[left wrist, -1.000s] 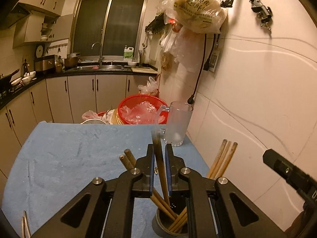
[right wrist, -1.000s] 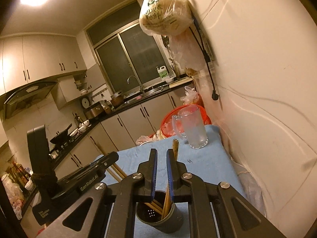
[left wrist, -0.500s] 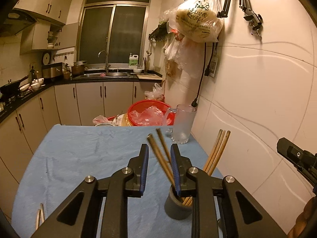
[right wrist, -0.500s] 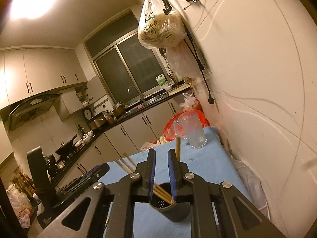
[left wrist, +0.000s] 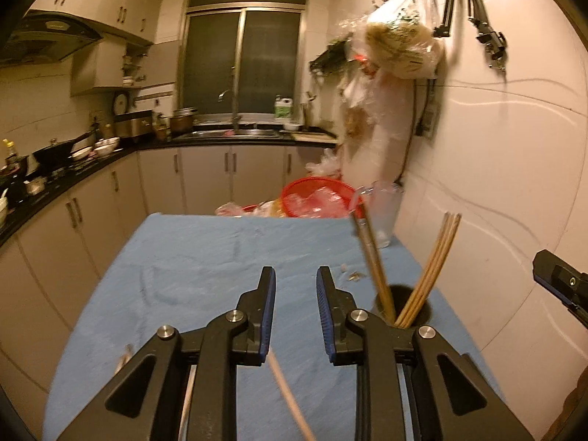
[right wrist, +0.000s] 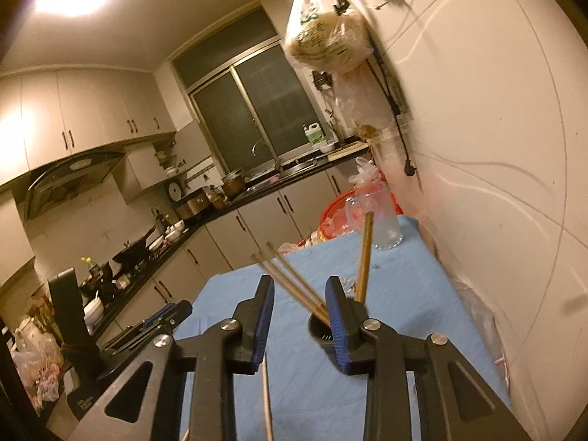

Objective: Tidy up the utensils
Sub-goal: 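Move both grippers back over the towel toward the loose chopsticks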

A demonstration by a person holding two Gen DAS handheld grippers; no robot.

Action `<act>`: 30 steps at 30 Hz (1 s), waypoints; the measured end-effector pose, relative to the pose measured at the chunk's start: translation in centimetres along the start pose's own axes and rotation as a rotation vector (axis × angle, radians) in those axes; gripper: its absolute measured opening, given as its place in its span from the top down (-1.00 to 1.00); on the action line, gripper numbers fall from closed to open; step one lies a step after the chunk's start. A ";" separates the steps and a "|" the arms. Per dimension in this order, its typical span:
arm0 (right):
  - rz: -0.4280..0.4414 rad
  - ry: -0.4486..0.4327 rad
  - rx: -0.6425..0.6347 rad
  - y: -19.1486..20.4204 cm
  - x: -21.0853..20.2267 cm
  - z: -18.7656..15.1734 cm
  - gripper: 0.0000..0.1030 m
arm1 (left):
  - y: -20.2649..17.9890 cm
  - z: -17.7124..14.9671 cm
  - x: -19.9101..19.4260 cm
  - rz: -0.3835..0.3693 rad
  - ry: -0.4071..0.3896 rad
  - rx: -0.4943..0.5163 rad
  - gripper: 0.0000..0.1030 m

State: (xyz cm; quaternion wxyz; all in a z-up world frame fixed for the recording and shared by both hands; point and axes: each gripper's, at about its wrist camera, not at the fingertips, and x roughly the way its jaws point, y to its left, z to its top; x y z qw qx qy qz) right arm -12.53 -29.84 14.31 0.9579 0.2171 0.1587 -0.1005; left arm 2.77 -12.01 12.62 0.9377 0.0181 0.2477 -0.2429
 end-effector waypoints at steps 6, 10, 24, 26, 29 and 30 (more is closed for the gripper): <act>0.023 0.048 -0.029 2.4 -0.3 -2.5 0.39 | 3.1 -2.3 -2.0 0.115 0.030 -0.003 0.55; 0.048 0.094 -0.049 4.1 0.2 -4.3 0.39 | 5.6 -4.0 -3.4 0.179 0.046 -0.010 0.55; 0.085 0.293 -0.156 8.9 4.7 -9.0 0.39 | 14.1 -8.9 -4.1 0.299 0.183 -0.056 0.36; 0.072 0.328 -0.168 8.7 5.5 -9.6 0.39 | 16.7 -10.2 -3.6 0.294 0.254 -0.095 0.36; 0.064 0.394 -0.164 8.7 7.5 -10.6 0.39 | 20.3 -11.8 -2.6 0.285 0.337 -0.180 0.36; 0.064 0.419 -0.160 8.7 8.3 -11.0 0.39 | 21.3 -12.2 -2.2 0.280 0.364 -0.198 0.36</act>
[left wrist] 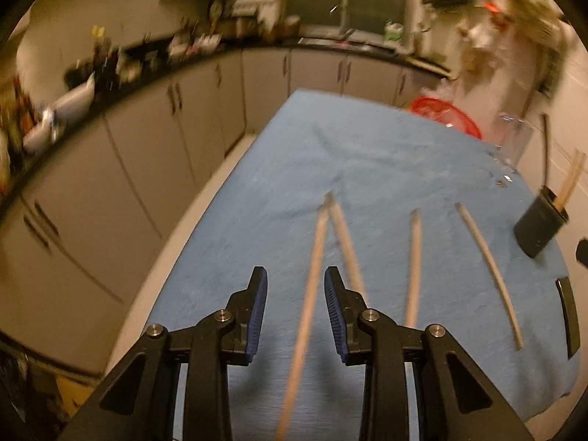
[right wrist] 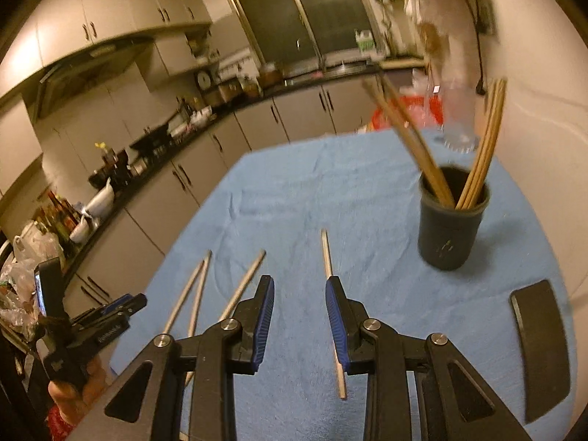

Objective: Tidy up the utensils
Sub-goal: 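Move both grippers back over the towel toward the loose chopsticks, then grasp a wooden chopstick with the left gripper while the right gripper grasps another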

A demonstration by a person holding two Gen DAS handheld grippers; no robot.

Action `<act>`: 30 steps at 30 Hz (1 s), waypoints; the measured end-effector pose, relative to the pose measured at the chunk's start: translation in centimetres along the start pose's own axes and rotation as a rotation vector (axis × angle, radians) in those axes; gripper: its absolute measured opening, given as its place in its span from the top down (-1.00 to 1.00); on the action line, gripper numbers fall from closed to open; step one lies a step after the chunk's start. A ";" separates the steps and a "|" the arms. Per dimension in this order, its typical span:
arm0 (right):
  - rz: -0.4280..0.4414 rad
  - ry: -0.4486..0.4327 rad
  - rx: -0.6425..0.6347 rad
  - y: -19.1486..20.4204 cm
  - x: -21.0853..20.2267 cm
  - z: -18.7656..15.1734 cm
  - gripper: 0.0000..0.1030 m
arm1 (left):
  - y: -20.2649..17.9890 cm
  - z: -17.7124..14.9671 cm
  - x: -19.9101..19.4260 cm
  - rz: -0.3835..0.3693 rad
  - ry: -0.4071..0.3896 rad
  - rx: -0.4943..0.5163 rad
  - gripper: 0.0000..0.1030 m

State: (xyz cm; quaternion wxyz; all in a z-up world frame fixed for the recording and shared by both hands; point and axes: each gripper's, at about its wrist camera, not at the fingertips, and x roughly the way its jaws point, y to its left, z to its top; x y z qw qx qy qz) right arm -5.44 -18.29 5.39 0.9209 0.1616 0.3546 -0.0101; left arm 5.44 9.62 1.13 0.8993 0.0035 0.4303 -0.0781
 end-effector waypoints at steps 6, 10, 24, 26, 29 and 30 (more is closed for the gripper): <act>0.022 0.095 -0.006 0.9 3.6 0.0 0.39 | 1.1 1.5 3.9 -0.072 0.129 -0.021 0.36; -0.001 0.109 -0.024 1.0 4.5 0.0 0.39 | -0.3 2.8 6.2 -0.105 0.187 0.041 0.36; -0.058 0.228 -0.032 0.2 11.0 4.2 0.39 | -3.9 5.8 10.6 0.023 0.263 0.212 0.43; -0.076 0.287 -0.045 0.4 13.3 5.2 0.39 | -4.1 6.1 10.6 0.007 0.273 0.230 0.60; -0.086 0.366 -0.040 0.2 16.7 6.1 0.38 | -4.0 6.6 11.0 -0.009 0.290 0.248 0.71; -0.098 0.388 -0.040 0.0 17.6 6.3 0.38 | -4.0 6.6 11.0 -0.010 0.290 0.256 0.72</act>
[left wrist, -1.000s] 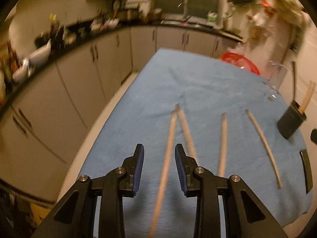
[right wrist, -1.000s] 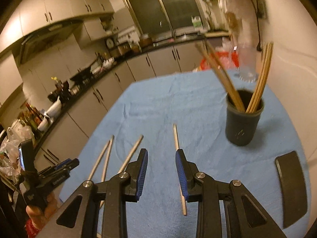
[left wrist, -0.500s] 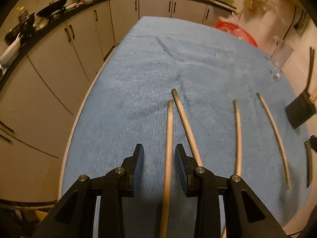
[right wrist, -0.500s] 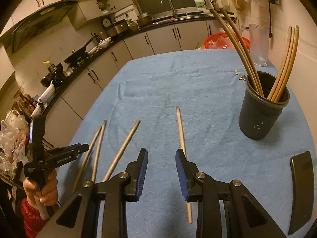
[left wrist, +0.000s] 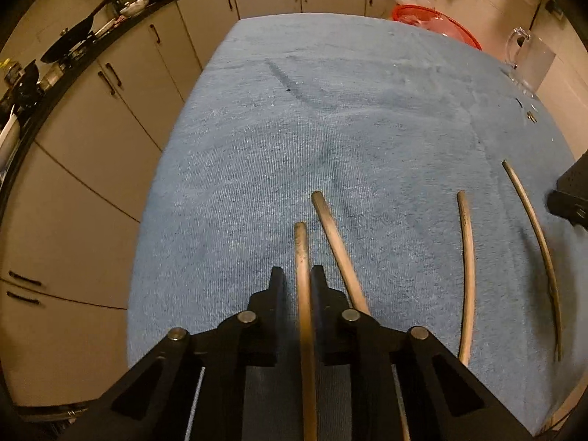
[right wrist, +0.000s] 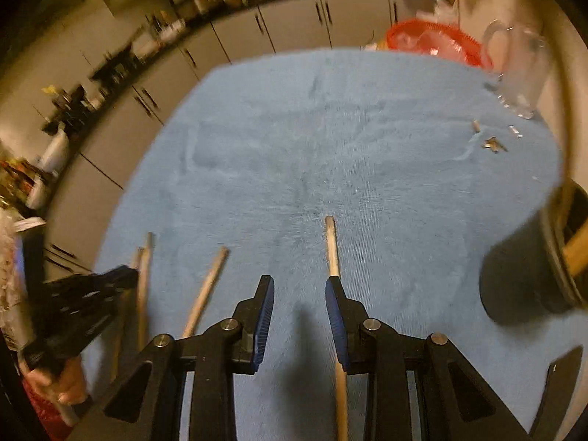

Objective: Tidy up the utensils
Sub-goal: 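Grasp a wooden chopstick with the left gripper while the right gripper grasps another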

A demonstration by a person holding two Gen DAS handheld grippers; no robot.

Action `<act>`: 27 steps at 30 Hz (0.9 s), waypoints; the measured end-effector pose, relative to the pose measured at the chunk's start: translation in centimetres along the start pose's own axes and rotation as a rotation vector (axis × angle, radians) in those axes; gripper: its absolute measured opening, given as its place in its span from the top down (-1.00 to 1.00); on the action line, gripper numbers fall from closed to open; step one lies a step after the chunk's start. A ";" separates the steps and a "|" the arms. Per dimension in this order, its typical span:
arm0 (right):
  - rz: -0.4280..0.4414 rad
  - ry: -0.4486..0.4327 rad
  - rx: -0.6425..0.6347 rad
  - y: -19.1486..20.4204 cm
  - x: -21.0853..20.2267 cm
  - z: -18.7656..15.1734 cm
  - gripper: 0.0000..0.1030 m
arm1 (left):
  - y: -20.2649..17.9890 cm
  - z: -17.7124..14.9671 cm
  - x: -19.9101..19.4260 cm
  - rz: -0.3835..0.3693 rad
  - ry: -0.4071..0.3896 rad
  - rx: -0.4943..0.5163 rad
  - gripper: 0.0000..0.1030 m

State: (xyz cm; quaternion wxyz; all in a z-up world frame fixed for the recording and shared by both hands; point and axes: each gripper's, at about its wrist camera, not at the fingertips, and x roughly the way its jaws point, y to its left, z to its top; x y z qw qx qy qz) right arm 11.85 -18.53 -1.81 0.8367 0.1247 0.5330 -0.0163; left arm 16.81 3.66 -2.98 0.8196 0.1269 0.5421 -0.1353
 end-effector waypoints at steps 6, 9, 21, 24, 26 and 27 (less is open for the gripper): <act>-0.070 0.103 0.005 -0.5 4.0 1.8 0.40 | -0.4 0.2 0.0 -0.011 0.010 0.046 0.83; -0.089 0.110 -0.029 -0.1 4.7 2.2 0.61 | -0.6 0.6 0.1 0.003 0.002 0.049 0.85; 0.087 -0.177 -0.050 1.2 -4.3 0.3 0.86 | 0.6 -1.5 -7.5 -0.064 -0.266 -0.117 0.86; 0.114 -0.318 -0.071 1.5 -8.3 -1.1 0.86 | 0.1 -2.7 -11.6 -0.070 -0.377 -0.147 0.86; 0.123 -0.402 -0.075 1.7 -11.0 -2.0 0.86 | 0.2 -2.4 -13.1 -0.076 -0.432 -0.152 0.86; 0.127 -0.431 -0.078 1.8 -11.9 -2.5 0.86 | 0.1 -2.4 -13.9 -0.079 -0.453 -0.158 0.86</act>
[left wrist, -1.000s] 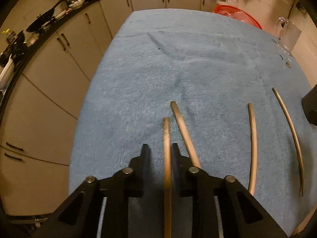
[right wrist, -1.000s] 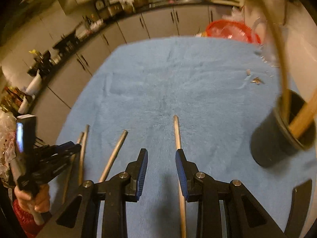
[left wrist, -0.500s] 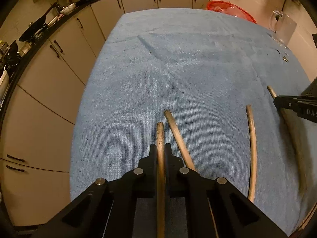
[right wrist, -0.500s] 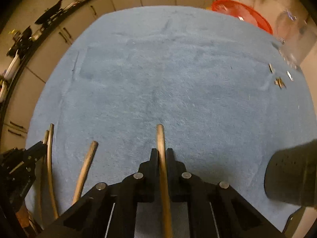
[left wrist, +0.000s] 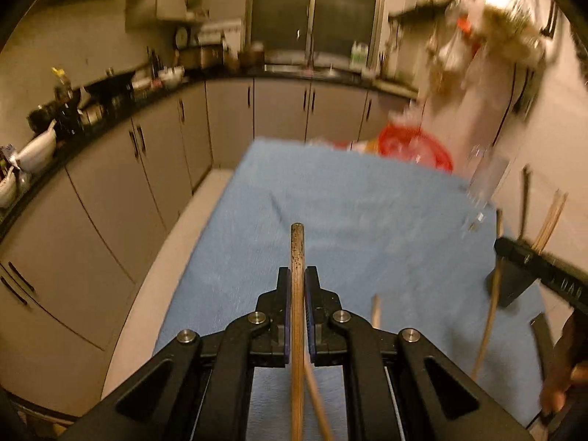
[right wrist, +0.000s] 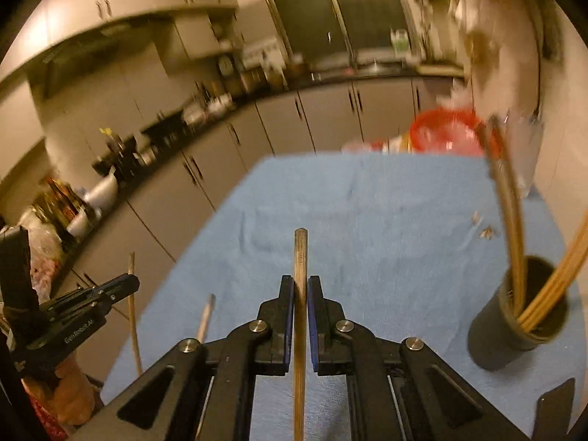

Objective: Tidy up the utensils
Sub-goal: 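Grasp a wooden chopstick with the left gripper while the right gripper grasps another, then carry both chopsticks upright over the black holder and lower them in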

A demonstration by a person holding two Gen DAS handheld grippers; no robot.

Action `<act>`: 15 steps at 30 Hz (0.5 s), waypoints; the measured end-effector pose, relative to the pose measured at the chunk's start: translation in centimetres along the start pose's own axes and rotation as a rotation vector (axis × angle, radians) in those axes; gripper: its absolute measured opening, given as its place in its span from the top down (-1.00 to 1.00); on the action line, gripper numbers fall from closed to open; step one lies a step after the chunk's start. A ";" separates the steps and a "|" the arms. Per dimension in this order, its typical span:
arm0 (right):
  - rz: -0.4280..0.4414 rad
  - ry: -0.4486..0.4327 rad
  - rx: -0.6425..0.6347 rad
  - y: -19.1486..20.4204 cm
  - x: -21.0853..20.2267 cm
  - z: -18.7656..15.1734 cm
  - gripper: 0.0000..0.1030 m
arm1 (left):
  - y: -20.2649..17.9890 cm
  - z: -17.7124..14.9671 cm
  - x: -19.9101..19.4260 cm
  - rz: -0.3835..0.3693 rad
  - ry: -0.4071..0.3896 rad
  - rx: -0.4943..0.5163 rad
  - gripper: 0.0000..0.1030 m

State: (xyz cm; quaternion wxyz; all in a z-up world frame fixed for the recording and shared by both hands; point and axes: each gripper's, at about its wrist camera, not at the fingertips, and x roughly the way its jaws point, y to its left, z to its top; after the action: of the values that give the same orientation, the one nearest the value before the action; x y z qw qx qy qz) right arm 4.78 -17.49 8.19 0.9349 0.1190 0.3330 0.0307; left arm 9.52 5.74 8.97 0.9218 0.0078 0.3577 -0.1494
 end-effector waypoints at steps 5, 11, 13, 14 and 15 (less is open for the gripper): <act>0.006 -0.125 -0.008 0.9 -3.2 -0.7 0.86 | -1.4 0.8 -3.5 -0.043 -0.077 -0.006 0.86; 0.003 -0.223 0.008 1.1 -5.8 -1.3 0.86 | -3.2 1.6 -3.6 -0.057 -0.103 0.015 0.86; 0.007 -0.237 0.023 0.4 -6.3 -1.5 0.86 | -3.9 1.9 -3.6 -0.063 -0.105 0.026 0.86; 0.006 -0.246 0.029 0.1 -6.6 -1.5 0.86 | -4.1 2.0 -3.7 -0.063 -0.108 0.025 0.86; 0.006 -0.254 0.037 -0.2 -6.8 -1.5 0.86 | -4.3 2.0 -3.8 -0.064 -0.109 0.028 0.86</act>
State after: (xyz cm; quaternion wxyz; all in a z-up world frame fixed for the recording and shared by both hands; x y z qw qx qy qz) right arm -1.46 -18.28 11.21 0.9671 0.1400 0.2119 0.0122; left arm 6.97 2.43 13.39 0.9345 0.0009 0.3047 -0.1842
